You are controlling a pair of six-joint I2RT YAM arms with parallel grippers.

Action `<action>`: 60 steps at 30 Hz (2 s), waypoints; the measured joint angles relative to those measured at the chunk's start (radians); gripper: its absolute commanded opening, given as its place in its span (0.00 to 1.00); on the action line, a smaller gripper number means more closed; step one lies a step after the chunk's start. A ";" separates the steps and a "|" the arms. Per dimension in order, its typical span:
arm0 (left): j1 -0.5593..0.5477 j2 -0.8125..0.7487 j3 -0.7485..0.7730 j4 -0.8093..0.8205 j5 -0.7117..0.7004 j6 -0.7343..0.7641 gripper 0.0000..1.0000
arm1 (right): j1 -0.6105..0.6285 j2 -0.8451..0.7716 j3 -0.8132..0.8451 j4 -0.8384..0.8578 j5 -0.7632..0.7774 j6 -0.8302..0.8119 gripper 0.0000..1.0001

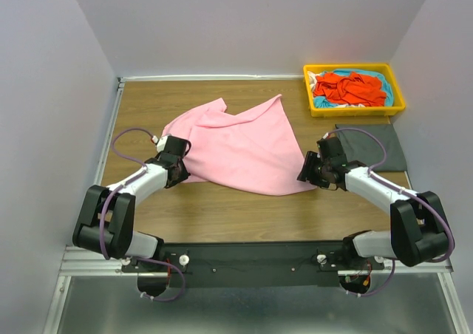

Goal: Fold and stack the t-shirts
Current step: Flatten the tshirt out

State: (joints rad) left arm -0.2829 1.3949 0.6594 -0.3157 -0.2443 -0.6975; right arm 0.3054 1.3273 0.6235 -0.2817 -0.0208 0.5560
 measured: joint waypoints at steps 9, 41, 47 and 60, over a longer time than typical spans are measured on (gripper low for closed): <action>0.000 0.002 0.020 -0.038 0.005 0.010 0.00 | 0.000 -0.071 0.000 -0.010 0.070 0.009 0.63; 0.000 -0.106 0.065 -0.120 -0.008 0.056 0.00 | 0.000 -0.112 -0.077 -0.146 0.214 0.250 0.52; 0.000 -0.115 0.063 -0.101 -0.005 0.068 0.00 | 0.000 -0.066 -0.046 -0.139 0.213 0.256 0.50; 0.000 -0.149 0.028 -0.065 0.032 0.089 0.00 | 0.037 0.060 0.063 -0.212 0.234 0.270 0.49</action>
State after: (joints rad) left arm -0.2829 1.2457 0.6872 -0.3809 -0.2123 -0.6090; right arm 0.3428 1.3869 0.6865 -0.4938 0.2134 0.8261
